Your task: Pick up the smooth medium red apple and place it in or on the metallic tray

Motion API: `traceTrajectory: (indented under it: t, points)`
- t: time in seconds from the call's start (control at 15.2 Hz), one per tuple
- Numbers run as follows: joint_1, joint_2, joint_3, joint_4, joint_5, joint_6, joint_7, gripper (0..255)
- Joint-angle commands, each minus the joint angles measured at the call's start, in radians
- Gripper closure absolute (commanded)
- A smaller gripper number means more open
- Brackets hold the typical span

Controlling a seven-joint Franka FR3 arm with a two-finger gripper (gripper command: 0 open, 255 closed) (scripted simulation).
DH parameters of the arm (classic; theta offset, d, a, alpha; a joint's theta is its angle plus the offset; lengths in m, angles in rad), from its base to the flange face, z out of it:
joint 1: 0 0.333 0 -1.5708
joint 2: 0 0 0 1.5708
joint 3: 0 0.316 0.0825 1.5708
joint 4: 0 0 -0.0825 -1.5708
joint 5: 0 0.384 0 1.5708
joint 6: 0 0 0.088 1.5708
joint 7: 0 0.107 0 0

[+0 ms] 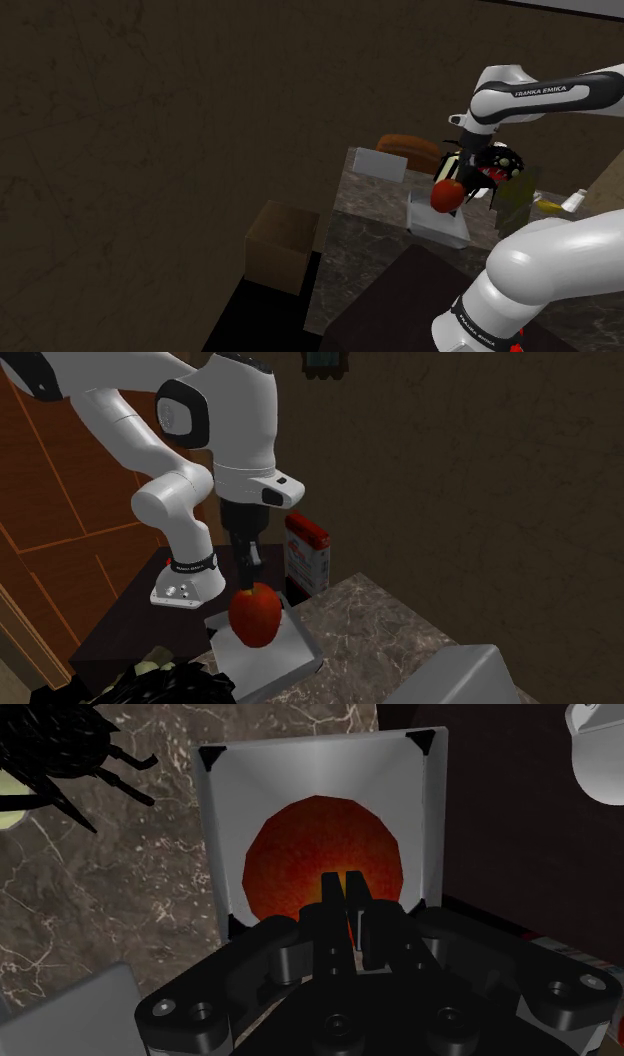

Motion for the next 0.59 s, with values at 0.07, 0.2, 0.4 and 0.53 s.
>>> traceTrajectory:
  t: [0.07,0.2,0.4,0.53]
  points:
    - [0.0,0.008,-0.007,-0.012,-0.004,0.021,0.002,255]
    - [0.0,0.008,-0.007,-0.012,-0.004,0.021,0.002,255]
    - [0.0,0.008,-0.007,-0.012,-0.004,0.021,0.002,255]
    - [0.0,0.008,-0.007,-0.012,-0.004,0.021,0.002,0]
